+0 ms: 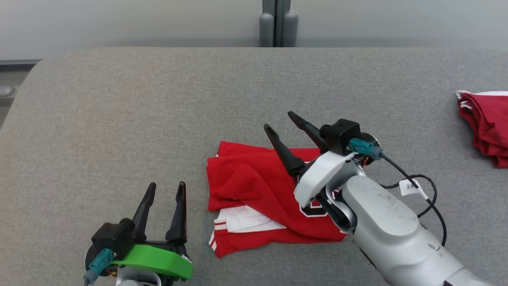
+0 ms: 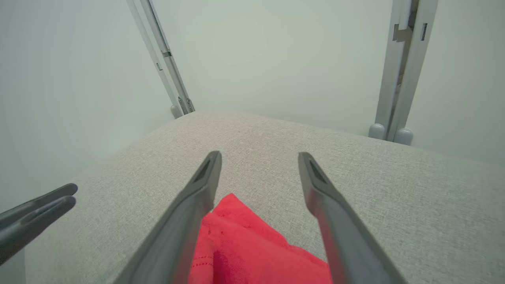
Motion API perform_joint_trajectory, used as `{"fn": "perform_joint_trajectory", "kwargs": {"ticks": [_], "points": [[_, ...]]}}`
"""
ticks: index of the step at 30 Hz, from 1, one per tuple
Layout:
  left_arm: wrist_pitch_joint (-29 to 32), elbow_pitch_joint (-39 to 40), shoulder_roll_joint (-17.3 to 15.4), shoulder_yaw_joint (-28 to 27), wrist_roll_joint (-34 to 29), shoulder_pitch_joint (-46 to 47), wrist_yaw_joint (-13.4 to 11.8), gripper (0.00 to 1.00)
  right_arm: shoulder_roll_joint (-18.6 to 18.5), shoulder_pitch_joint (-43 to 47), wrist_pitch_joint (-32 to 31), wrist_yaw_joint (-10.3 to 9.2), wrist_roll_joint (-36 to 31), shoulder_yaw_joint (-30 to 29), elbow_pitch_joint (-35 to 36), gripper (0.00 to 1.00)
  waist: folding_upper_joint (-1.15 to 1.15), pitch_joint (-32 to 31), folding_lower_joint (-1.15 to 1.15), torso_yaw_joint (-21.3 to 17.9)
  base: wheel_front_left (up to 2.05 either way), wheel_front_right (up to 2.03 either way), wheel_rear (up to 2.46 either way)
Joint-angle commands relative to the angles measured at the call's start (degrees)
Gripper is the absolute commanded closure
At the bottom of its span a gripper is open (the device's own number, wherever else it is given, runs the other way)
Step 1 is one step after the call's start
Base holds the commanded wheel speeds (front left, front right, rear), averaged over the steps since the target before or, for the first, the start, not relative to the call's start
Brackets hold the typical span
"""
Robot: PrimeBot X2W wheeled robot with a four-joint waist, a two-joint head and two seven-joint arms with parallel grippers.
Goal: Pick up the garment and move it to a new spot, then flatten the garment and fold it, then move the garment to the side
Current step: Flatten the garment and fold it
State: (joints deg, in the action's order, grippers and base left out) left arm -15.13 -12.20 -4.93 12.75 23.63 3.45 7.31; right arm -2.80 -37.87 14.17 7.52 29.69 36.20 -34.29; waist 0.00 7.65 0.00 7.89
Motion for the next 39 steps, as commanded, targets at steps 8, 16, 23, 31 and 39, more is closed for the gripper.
{"fn": "perform_joint_trajectory", "kwargs": {"ticks": [8, 16, 23, 31, 39], "points": [[0.0, 0.8, -0.2, -0.7, -0.3, 0.6, 0.3, 0.00, -0.2, 2.9, 0.8, -0.08, -11.3, -8.5, -0.9, 0.54, 0.00, 0.3, 0.00, -1.1, 0.00, 0.00, 0.00], [0.0, 2.2, -0.6, -3.2, -0.7, 0.0, 0.0, 0.00, -0.2, 6.7, 0.3, -0.08, -16.1, -7.8, -3.0, 1.00, 0.00, 1.1, 0.00, 0.4, 0.00, 0.00, 0.00], [0.0, 2.5, -0.2, -4.3, -0.8, 0.0, 0.1, 0.00, -0.2, 8.1, 0.2, -0.08, -14.9, -1.6, -5.5, 1.00, 0.00, 1.2, 0.00, 2.1, 0.00, 0.00, 0.00], [0.0, 2.6, 0.3, -4.9, -0.8, 0.0, 0.1, 0.00, -0.2, 6.8, -0.4, -0.08, -10.5, 10.9, -6.8, 1.00, 0.00, 1.5, 0.00, 4.0, 0.00, 0.00, 0.00], [0.0, 2.4, 0.7, -5.6, -0.9, 0.1, 0.2, 0.00, -0.2, 5.0, -2.1, -0.08, -5.7, 21.2, -6.6, 1.00, 0.00, 1.9, 0.00, 4.0, 0.00, 0.00, 0.00]]}}
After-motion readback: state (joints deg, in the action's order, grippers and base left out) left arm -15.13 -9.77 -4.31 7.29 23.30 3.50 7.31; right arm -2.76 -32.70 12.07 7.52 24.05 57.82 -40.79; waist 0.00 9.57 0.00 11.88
